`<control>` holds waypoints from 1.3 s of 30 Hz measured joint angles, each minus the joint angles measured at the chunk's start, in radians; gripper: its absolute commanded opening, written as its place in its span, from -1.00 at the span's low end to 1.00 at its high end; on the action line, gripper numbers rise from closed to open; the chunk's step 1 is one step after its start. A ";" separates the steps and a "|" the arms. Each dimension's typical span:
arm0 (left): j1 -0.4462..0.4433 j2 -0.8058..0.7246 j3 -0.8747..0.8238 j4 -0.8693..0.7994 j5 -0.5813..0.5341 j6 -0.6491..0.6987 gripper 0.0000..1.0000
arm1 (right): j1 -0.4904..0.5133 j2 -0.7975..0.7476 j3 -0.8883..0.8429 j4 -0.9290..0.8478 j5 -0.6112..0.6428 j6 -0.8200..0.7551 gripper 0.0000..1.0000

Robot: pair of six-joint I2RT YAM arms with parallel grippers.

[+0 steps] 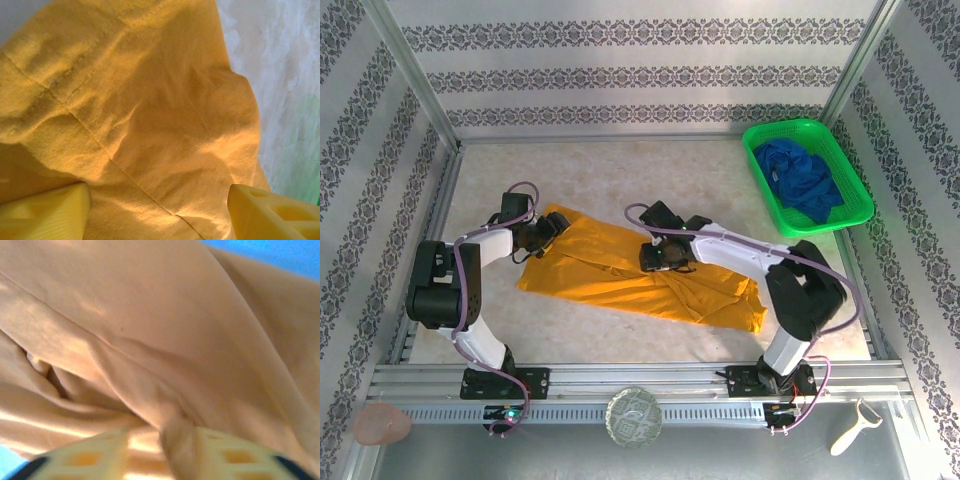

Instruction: Fold the inside-out t-shirt

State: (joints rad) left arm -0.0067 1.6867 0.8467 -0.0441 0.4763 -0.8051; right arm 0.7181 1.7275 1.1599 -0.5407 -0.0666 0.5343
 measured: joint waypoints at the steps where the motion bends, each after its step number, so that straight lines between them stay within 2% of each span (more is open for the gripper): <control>1: 0.000 0.000 0.000 0.000 0.000 -0.001 0.46 | 0.000 0.012 0.007 -0.004 0.010 -0.018 0.26; 5: 0.000 0.000 0.000 0.000 0.000 -0.004 0.46 | 0.000 -0.043 -0.041 -0.043 0.044 -0.031 0.27; 9: 0.000 0.000 0.000 0.001 0.003 -0.007 0.46 | -0.002 -0.256 -0.172 -0.085 0.094 0.021 0.30; 12: 0.000 -0.004 0.000 0.000 0.010 -0.012 0.46 | -0.043 -0.436 -0.282 -0.118 0.128 0.082 0.35; 16: 0.000 -0.046 0.001 -0.006 0.029 -0.027 0.47 | -0.253 -0.621 -0.433 -0.145 0.147 0.141 0.50; 19: -0.001 -0.105 0.030 -0.036 0.041 -0.030 0.48 | -0.423 -0.684 -0.491 -0.159 0.138 0.152 0.53; 22: -0.001 -0.121 0.090 -0.042 0.047 -0.029 0.48 | -0.528 -0.657 -0.500 -0.148 0.110 0.151 0.54; 26: -0.013 -0.073 0.135 -0.038 0.052 -0.027 0.48 | -0.577 -0.521 -0.499 -0.101 0.095 0.152 0.50; 29: -0.032 0.012 0.144 -0.035 0.064 -0.021 0.48 | -0.600 -0.404 -0.494 -0.066 0.083 0.154 0.17; 31: -0.042 0.070 0.143 -0.034 0.072 -0.020 0.48 | -0.618 -0.334 -0.482 -0.045 0.073 0.155 -0.28; 34: -0.046 0.113 0.125 -0.024 0.074 -0.018 0.46 | -0.639 -0.278 -0.447 -0.030 0.061 0.148 -0.67; 37: -0.038 0.103 0.098 0.011 0.068 -0.020 0.45 | -0.645 -0.229 -0.406 -0.012 0.047 0.134 -0.83; 39: -0.019 0.082 0.066 0.037 0.066 -0.027 0.45 | -0.644 -0.197 -0.374 -0.004 0.029 0.118 -0.83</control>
State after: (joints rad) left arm -0.0254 1.7691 0.9123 -0.0071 0.5426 -0.8326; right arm 0.0738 1.5307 0.7856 -0.5449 -0.0376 0.6525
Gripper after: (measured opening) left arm 0.725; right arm 0.087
